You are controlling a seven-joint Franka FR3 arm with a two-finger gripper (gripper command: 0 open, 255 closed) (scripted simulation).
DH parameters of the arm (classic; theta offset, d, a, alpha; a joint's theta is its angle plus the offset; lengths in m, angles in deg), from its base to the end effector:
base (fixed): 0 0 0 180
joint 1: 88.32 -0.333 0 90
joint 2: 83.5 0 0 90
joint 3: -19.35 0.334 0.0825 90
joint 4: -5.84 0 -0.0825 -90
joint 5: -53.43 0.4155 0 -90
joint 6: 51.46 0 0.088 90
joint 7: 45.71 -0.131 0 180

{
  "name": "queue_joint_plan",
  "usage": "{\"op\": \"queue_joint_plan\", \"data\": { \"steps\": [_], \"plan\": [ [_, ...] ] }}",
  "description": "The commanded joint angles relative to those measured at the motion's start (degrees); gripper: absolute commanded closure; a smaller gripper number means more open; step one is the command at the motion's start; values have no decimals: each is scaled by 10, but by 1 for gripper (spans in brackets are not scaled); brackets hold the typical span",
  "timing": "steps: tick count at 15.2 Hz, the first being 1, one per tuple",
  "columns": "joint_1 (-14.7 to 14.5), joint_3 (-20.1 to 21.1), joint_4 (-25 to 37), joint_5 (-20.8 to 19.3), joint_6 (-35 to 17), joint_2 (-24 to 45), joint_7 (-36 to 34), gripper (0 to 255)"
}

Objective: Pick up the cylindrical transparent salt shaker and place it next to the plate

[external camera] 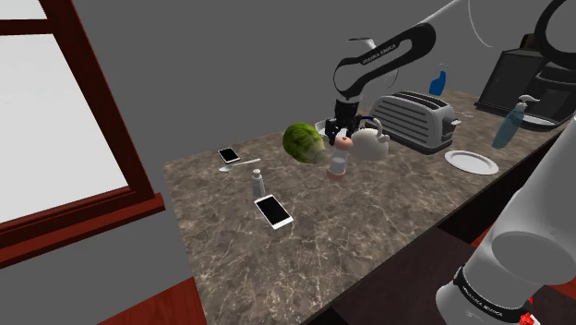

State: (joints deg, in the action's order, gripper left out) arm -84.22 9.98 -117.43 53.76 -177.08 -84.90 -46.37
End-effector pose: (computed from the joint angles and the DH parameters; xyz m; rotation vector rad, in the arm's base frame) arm 0.5516 -0.1320 0.3945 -3.1140 0.3911 -0.1031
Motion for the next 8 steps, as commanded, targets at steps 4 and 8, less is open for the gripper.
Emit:
{"op": "queue_joint_plan", "data": {
  "steps": [4,8],
  "plan": [
    [0,1,26,-3,40,-14,-3,255],
    [-1,1,47,-5,70,-23,-4,255]
  ]
}}
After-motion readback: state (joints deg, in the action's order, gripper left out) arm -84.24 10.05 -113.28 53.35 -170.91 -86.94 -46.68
